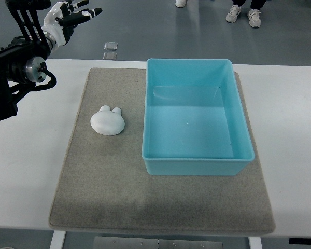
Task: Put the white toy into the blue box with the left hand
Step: 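Swing the left hand over the white rabbit toy, fingers pointing down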
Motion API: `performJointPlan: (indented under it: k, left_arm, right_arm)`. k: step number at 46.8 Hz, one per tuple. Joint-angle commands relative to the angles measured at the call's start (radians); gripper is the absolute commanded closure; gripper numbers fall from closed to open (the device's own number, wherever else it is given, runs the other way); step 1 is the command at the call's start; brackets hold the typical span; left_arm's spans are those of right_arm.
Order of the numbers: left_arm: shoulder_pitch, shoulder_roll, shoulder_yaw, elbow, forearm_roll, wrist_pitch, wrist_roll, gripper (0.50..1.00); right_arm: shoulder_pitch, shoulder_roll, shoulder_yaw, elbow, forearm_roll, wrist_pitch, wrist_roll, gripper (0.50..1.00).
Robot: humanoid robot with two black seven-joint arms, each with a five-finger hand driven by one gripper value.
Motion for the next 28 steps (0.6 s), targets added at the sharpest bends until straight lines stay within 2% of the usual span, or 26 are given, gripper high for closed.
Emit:
performJointPlan:
  k: [1,5,15,21,28]
  left_arm:
    - [-0.012,0.019,0.046,-0.055,0.086,0.025,0.002,0.6]
    - [-0.031,0.042,0.105,-0.109,0.147,0.028,0.002,0.594]
    - [-0.108,0.133,0.249,-0.267,0.267,-0.021,0.002,0.572]
    - [-0.159,0.226,0.349,-0.382,0.357,-0.12,0.002,0.572]
    - [-0.213,0.305,0.419,-0.451,0.489,-0.268,0.0,0.572]
  right_arm:
    - [0.0,0.0,0.0,0.0,0.0,0.0,0.0,0.564]
    - [0.0,0.0,0.0,0.0,0.0,0.0,0.0,0.564]
    - [0.0,0.0,0.0,0.0,0.0,0.0,0.0,0.564]
    - [0.0,0.0,0.0,0.0,0.0,0.0,0.0,0.564]
    - [0.0,0.0,0.0,0.0,0.0,0.0,0.0,0.564]
